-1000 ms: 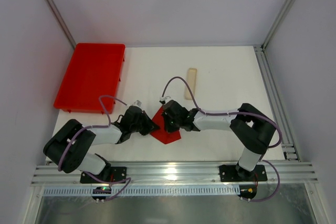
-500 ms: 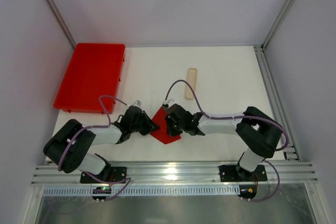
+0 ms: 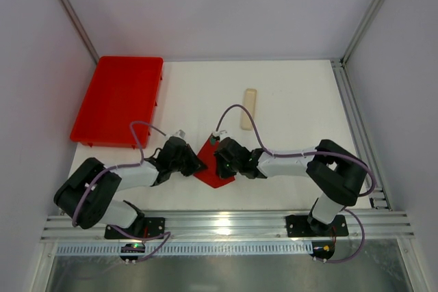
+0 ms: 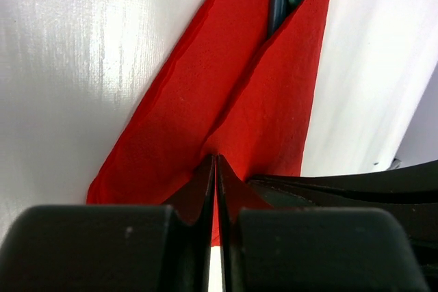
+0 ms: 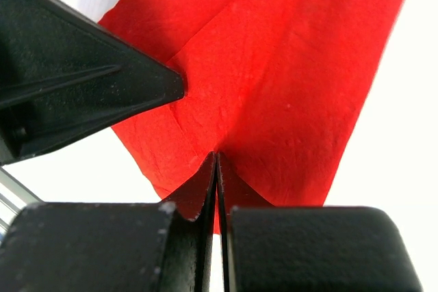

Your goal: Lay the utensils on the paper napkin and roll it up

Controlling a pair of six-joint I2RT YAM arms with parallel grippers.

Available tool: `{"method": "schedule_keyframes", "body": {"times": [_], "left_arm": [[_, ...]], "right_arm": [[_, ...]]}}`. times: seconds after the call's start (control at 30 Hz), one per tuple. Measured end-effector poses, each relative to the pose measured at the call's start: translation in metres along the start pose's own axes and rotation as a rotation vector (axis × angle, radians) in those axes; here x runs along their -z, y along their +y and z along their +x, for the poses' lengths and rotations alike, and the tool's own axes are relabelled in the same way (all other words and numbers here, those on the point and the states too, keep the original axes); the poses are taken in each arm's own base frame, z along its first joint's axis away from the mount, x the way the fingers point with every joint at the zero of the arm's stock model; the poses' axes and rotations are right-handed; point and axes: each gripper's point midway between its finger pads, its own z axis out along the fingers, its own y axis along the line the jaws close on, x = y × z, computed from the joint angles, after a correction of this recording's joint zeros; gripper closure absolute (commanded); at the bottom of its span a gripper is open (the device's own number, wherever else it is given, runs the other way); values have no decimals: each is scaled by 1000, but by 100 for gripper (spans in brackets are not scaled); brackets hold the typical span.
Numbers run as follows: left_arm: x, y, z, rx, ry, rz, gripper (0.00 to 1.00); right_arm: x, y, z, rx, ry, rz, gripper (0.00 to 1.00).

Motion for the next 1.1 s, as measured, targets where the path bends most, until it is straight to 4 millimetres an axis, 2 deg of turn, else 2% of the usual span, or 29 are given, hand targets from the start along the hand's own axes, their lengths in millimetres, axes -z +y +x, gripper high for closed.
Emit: {"method": "schedule_keyframes", "body": {"times": [0.1,0.13,0.23,0.3,0.47,0.5,0.63,0.87,1.1], "left_arm": [[5,2,-1,-30,-1,-36,85],[8,3,-2,-39,-4,-50,73],[20,8,-8,-66,-30,-101,55],[31,9,-13,-81,-54,-127,49],[63,4,-29,-90,-130,-172,47],[68,4,-30,-87,-139,-179,44],[80,16,-23,-48,-130,-228,44],[84,46,-5,77,-104,-313,43],[75,56,-3,170,-107,-351,45]], "right_arm": [[-2,3,0,-24,-8,-1,96],[-4,4,-1,-34,-11,-4,96],[-7,7,-3,-65,-21,-11,96],[-8,9,-4,-83,-28,-15,96],[-11,12,-7,-120,-41,-22,96],[-12,13,-7,-123,-44,-25,96],[-14,14,-9,-137,-53,-33,96],[-15,15,-10,-145,-75,-51,96],[-14,15,-9,-148,-95,-65,96]]}}
